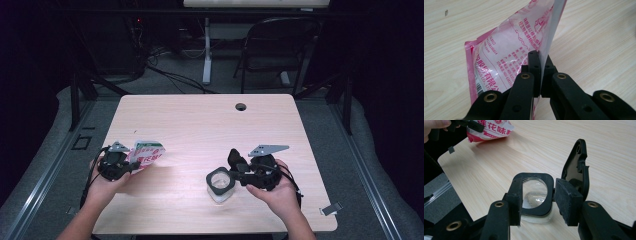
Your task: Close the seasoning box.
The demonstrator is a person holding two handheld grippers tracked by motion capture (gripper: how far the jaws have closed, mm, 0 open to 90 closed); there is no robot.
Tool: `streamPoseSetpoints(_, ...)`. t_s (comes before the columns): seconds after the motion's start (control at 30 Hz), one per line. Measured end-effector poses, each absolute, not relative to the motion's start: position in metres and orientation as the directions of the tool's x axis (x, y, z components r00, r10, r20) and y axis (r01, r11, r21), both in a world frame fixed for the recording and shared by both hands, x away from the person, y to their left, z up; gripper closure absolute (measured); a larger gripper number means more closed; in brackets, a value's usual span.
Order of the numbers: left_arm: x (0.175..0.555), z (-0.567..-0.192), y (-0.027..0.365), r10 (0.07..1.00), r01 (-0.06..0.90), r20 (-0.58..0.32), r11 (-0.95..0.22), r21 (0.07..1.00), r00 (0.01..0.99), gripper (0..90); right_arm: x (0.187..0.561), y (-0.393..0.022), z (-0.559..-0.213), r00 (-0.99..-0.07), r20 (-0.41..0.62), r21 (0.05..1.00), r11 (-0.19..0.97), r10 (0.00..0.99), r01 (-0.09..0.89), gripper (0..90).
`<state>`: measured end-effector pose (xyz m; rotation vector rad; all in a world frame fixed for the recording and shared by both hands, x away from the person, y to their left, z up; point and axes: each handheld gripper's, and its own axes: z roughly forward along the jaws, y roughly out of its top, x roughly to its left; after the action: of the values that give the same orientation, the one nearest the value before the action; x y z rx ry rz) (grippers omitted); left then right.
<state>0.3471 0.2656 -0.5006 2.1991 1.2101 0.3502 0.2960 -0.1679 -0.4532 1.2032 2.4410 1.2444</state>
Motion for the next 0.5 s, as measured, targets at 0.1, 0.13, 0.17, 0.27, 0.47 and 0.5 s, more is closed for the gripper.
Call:
streamPoseSetpoints(0.1, 0.348, -0.497, 0.267, 0.831, 0.673, -0.044, -0.417, 0.611, 0.554, 90.0, 0.296, -0.168, -0.453, -0.665, 0.215, 0.736, 0.329, 0.715, 0.592, 58.5)
streamPoseSetpoints(0.13, 0.348, -0.495, 0.268, 0.830, 0.673, -0.043, -0.419, 0.610, 0.556, 90.0, 0.296, -0.168, -0.453, -0.665, 0.215, 0.736, 0.329, 0.715, 0.592, 58.5)
streamPoseSetpoints(0.17, 0.349, -0.494, 0.268, 0.829, 0.675, -0.046, -0.420, 0.607, 0.558, 90.0, 0.296, -0.168, -0.454, -0.665, 0.216, 0.736, 0.328, 0.715, 0.592, 58.4)
streamPoseSetpoints(0.27, 0.350, -0.491, 0.270, 0.828, 0.674, -0.044, -0.423, 0.606, 0.559, 90.0, 0.296, -0.167, -0.454, -0.664, 0.212, 0.735, 0.331, 0.717, 0.592, 58.3)
streamPoseSetpoints(0.47, 0.351, -0.481, 0.274, 0.834, 0.663, -0.009, -0.432, 0.611, 0.552, 90.0, 0.297, -0.167, -0.455, -0.665, 0.214, 0.733, 0.333, 0.715, 0.594, 58.4)
streamPoseSetpoints(0.5, 0.351, -0.478, 0.275, 0.836, 0.661, -0.005, -0.431, 0.614, 0.549, 90.0, 0.297, -0.167, -0.455, -0.665, 0.216, 0.732, 0.332, 0.715, 0.595, 58.4)
